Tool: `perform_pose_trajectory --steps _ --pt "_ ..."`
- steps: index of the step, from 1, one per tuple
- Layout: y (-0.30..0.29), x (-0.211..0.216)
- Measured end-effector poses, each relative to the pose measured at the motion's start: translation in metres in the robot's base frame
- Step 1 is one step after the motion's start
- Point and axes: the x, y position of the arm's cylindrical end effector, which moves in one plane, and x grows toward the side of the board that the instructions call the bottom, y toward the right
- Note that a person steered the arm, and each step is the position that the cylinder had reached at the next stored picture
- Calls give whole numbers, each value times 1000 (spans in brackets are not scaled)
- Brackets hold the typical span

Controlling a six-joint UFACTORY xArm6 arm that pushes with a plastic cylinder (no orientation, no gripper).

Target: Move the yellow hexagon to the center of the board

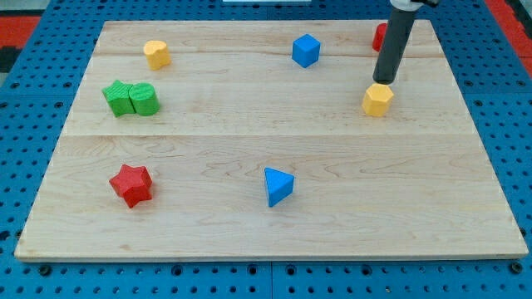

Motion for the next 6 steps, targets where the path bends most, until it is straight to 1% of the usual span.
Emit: perform_pose_trajectory --steps 1,2,4,5,6 --pt "0 29" --pt "-3 50" --pt "-70 53" --pt "-64 53" --pt "-5 88"
